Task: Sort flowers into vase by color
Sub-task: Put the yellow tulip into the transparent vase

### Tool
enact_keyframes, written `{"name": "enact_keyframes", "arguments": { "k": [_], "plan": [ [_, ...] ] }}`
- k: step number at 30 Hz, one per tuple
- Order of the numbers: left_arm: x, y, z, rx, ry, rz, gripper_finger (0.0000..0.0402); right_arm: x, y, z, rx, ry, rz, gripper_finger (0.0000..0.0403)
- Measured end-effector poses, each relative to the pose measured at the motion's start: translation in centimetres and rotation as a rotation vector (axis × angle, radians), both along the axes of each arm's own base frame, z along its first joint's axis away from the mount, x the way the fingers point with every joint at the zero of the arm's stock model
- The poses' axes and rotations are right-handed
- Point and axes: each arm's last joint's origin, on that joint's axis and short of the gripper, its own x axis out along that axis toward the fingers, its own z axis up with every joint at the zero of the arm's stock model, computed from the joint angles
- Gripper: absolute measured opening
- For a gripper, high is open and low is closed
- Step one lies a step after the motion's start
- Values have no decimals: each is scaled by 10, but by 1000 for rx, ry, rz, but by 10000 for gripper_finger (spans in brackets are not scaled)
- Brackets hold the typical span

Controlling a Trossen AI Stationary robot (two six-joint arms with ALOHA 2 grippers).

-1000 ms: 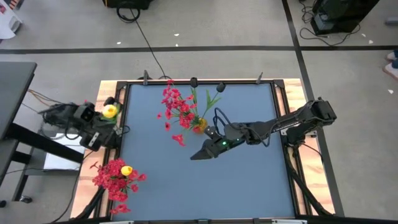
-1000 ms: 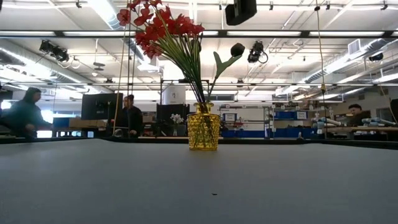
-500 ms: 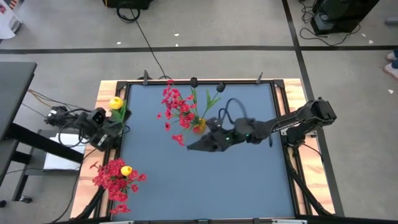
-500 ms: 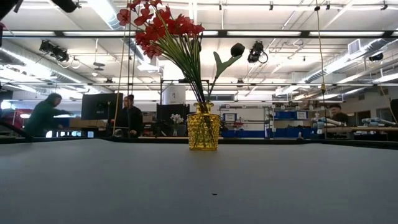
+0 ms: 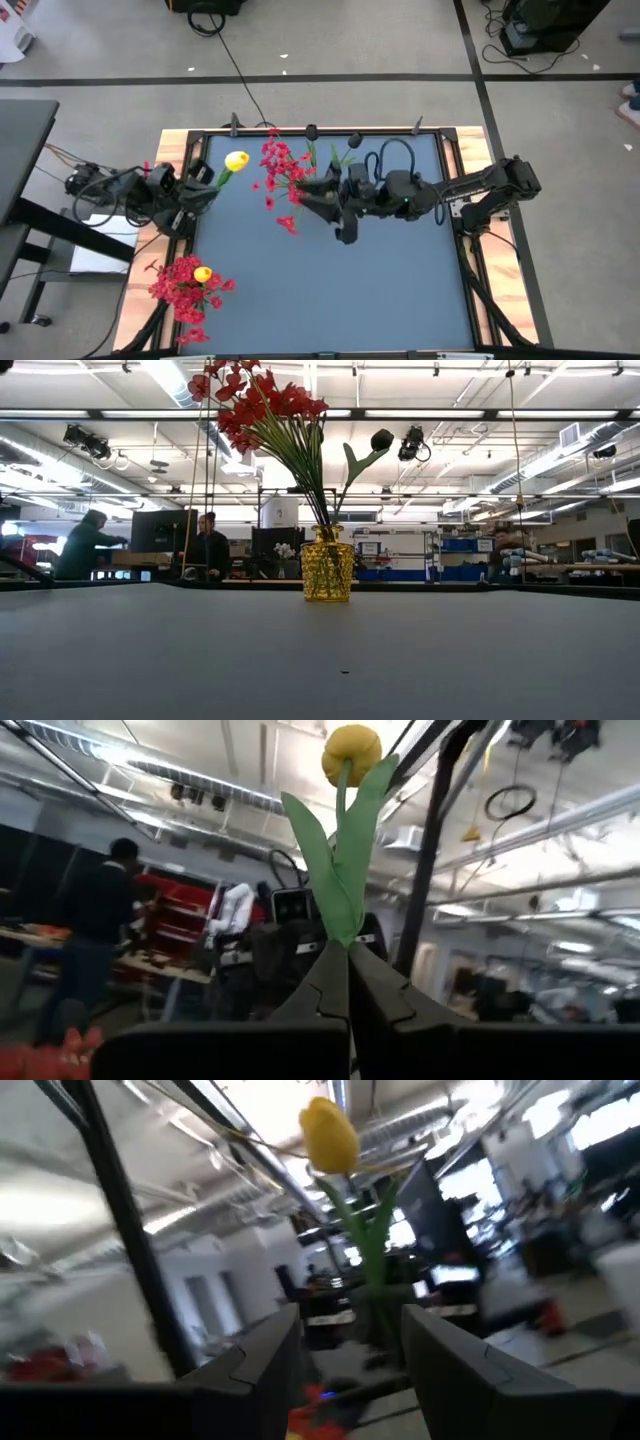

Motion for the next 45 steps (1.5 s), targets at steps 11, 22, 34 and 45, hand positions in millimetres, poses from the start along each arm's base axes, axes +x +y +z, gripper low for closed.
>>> {"name": "enact_keyframes", "arguments": {
  "k": [11,22,34,45],
  "plan": [
    [30,-6,36,61,143,232,4,27,-29,40,-158,-12,-119,193],
    [48,-9,52,229,254,485,6,80,-23,40,-136,-43,-62,271],
    [46,-6,56,505,384,649,7,85,-32,38,6,30,-258,211],
    [60,-10,49,784,492,757,7,87,-40,33,71,70,-279,200]
  ]
}}
